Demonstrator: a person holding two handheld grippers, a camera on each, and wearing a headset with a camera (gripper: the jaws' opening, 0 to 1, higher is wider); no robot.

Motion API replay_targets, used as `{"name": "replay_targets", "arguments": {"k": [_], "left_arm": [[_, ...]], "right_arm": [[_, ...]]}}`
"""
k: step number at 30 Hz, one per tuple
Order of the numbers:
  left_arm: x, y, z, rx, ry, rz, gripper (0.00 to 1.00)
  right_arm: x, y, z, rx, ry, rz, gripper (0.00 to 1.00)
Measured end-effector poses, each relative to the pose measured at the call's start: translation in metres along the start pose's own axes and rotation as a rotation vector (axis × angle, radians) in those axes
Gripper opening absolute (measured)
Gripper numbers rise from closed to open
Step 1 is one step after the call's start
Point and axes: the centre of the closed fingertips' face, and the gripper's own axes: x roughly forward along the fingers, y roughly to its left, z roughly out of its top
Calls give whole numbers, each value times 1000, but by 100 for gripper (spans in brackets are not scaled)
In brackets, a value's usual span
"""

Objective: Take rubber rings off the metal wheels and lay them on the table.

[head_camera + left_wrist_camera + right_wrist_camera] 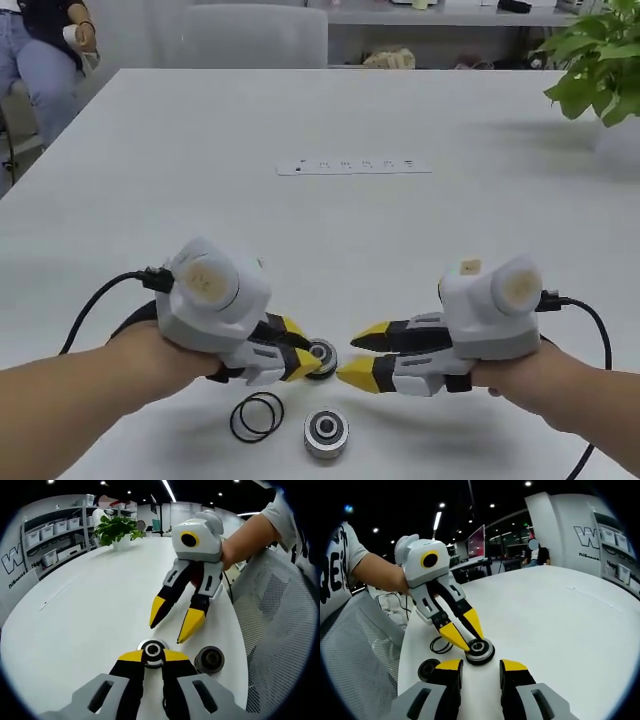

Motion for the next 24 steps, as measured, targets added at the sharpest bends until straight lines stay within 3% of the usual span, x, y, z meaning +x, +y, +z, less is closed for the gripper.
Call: {"name": "replay_targets", "arguments": {"k": [24], "left_arm": [[1, -2, 1, -6, -3, 30, 7]], "right_arm": [[24, 2, -4, -74, 51, -13, 25]]}}
